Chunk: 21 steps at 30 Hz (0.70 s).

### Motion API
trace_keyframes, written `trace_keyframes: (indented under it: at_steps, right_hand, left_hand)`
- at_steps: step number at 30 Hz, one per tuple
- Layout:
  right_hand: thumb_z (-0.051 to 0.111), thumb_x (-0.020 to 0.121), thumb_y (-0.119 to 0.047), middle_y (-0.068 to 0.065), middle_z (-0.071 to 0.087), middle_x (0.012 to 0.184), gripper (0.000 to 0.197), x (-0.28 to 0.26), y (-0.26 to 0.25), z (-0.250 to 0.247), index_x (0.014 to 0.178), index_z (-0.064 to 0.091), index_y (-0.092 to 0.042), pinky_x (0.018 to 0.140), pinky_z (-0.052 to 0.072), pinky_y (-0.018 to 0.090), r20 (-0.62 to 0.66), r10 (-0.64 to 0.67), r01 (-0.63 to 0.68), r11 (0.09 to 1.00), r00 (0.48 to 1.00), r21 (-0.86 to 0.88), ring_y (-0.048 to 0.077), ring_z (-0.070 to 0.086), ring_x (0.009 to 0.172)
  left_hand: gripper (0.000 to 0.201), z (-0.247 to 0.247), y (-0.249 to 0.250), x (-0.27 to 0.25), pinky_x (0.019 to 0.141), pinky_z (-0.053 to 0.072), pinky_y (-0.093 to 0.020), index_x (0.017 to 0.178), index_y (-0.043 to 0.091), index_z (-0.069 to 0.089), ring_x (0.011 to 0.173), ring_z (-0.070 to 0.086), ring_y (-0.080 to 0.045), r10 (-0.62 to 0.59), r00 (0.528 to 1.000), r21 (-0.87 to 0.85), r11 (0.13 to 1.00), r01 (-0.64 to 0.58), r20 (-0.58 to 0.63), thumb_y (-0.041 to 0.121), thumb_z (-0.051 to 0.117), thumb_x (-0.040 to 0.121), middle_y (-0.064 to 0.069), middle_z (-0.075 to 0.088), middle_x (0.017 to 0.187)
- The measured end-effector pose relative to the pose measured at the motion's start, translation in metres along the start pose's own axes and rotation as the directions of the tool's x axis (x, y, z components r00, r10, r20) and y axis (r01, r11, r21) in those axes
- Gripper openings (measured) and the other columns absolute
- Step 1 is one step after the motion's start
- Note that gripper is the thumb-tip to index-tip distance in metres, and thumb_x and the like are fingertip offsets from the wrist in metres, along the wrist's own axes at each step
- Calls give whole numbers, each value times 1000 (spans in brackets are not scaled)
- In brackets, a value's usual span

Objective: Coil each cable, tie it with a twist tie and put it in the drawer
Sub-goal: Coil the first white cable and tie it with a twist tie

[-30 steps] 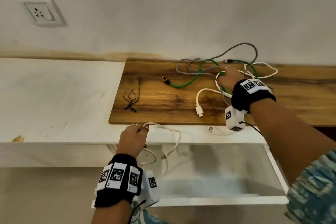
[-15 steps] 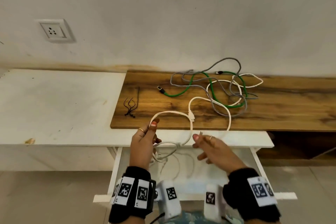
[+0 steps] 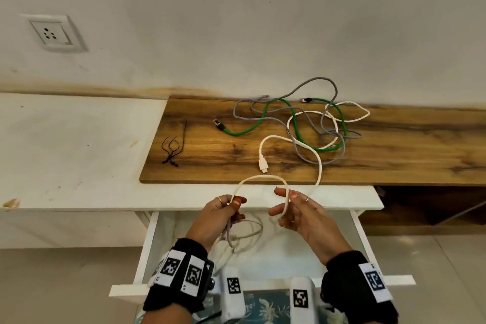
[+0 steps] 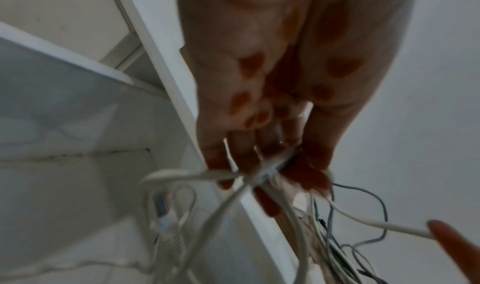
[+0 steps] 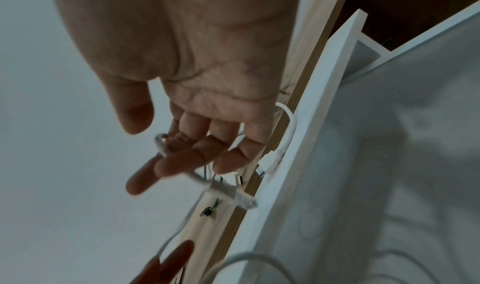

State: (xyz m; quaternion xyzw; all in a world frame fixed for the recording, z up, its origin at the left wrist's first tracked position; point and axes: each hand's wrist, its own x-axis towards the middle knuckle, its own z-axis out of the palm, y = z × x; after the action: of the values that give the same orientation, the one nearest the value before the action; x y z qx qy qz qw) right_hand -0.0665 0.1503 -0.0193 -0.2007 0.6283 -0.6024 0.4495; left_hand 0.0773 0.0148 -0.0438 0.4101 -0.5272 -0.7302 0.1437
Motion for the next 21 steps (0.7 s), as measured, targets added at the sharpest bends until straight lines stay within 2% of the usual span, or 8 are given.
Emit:
trace_keyframes:
  at_steps: [3,6,9,11,13,15,19,21]
  right_hand:
    - [53,91,-18,9,71,83,25,5,3,-5,110,68,-14,71,46,25,-41,-94,94,996,995,8,22,52,77]
    - [57,86,-19,8,69,78,23,6,1,-9,103,71,-15,67,44,25,-56,-177,178,984,983,12,14,53,70]
    - [62,87,-12,2,72,75,17,4,-2,-3,97,73,-20,59,44,19,33,-335,335,924,942,-182,5,60,66]
    - [67,85,-15,-9,72,77,13,2,4,12,93,75,-22,60,41,10,204,-440,485,783,875,-389,-1,62,67]
    - [72,81,-17,-12,71,79,9,2,13,26,89,76,-20,62,39,5,372,-449,582,648,813,-491,-4,61,67]
    - [75,78,-22,-10,72,83,7,0,13,30,84,77,-18,64,41,7,436,-404,587,652,804,-480,-2,64,72]
    - [64,73,-61,-1,70,71,42,6,5,6,68,72,-20,63,46,21,93,-475,473,798,875,-372,5,60,63]
    - [63,71,-60,0,69,89,38,13,8,-2,87,69,-27,76,48,24,-57,-436,408,874,898,-264,7,62,83]
  left_hand:
    - [24,-6,-2,9,90,44,-24,113,15,62,107,59,-15,-5,1000,302,953,11,-22,29,54,95,-1,66,106]
    - [33,-7,3,7,88,39,-25,121,14,57,108,55,-15,77,984,475,880,7,-158,34,55,94,0,60,115]
    - [45,2,17,-5,91,50,-34,104,15,65,97,65,-15,64,998,317,946,-67,20,54,51,87,2,70,98]
    - [53,15,22,-16,90,51,-28,104,20,68,95,68,-10,20,981,152,987,-50,195,62,47,80,3,73,99]
    - [44,25,22,-22,82,53,-23,108,20,67,92,69,-8,77,980,24,996,-83,185,53,50,85,4,73,97]
    - [31,26,22,-25,71,52,-18,109,17,66,80,68,-7,155,982,16,987,-157,109,36,46,95,3,69,86]
    - [28,11,22,-27,48,41,-19,112,21,65,50,42,-7,170,970,13,984,-175,171,30,44,96,2,43,66]
    - [33,7,22,-29,38,23,-15,116,13,63,43,25,-5,126,944,-105,990,-98,306,32,48,94,4,32,59]
